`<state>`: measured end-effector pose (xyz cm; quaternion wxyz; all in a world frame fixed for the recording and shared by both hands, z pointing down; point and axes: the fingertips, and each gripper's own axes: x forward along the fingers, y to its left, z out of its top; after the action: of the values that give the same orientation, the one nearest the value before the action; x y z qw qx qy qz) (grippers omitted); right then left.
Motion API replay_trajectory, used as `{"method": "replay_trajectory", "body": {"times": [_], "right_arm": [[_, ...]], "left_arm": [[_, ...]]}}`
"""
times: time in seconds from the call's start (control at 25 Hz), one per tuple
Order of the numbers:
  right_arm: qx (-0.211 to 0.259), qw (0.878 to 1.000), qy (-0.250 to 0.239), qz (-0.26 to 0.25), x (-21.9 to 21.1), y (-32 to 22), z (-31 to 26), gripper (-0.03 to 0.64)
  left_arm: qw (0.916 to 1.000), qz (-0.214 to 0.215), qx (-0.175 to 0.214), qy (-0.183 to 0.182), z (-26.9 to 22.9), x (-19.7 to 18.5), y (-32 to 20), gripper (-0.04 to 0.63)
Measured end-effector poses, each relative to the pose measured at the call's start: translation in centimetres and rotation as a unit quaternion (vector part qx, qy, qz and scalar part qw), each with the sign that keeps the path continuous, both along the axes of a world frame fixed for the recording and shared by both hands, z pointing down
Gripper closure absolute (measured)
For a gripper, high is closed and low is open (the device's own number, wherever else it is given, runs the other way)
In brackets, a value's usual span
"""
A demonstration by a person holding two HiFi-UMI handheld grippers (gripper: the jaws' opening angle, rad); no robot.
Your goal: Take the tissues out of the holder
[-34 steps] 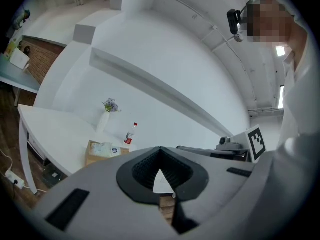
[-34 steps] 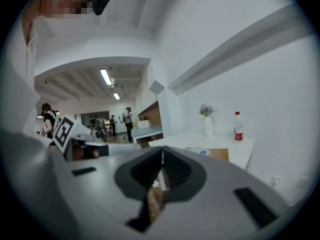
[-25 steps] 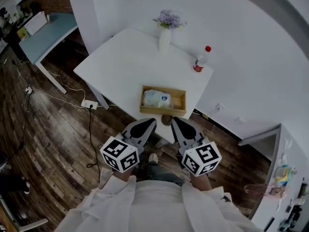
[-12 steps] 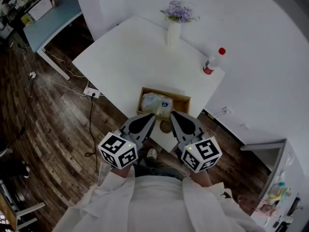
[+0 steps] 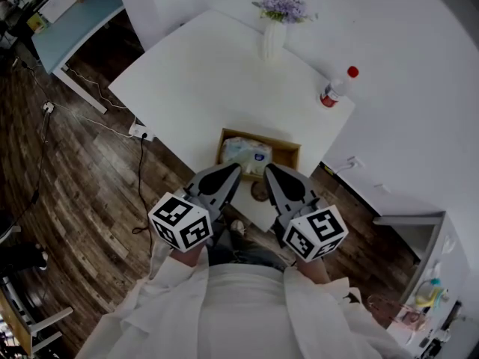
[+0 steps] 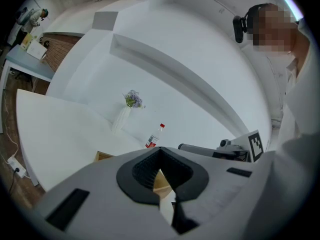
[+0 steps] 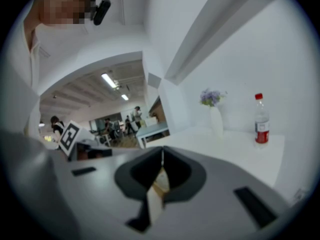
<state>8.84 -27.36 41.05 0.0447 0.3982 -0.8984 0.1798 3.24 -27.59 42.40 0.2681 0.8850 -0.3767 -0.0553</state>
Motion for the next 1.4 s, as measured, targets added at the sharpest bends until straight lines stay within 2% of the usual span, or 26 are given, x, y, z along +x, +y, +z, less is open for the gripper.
{"method": "replay_trajectory", "body": {"times": [0.32,0.64,0.76,1.0,1.4], "right_arm": [[-0.018,1.0,0.021,0.003,-0.3,-0.1,0.5,0.604],[-0.042,0.998,0.037,-0.005,-0.8,0.3,2.0,0.604],[-0.047,0.998,0.04,0.001,-0.7,0.2,2.3,0.605],[-0.05,0.997,0.059,-0.001,-0.9,-0.1,3.1,0.604],[-0.041,0.991,0.124,-0.021,-0.9,-1.4,4.6,0.604]], "left_arm": [[0.9996,0.027,-0.008,-0.001,-0.1,0.5,-0.5,0.577],[0.9985,0.044,-0.028,0.015,1.2,0.6,0.2,0.577],[0.998,0.047,-0.034,0.024,1.6,0.8,0.3,0.577],[0.9983,0.04,-0.039,0.019,2.4,0.3,0.0,0.577],[0.9977,0.043,-0.05,0.016,4.4,1.0,0.2,0.577]]}}
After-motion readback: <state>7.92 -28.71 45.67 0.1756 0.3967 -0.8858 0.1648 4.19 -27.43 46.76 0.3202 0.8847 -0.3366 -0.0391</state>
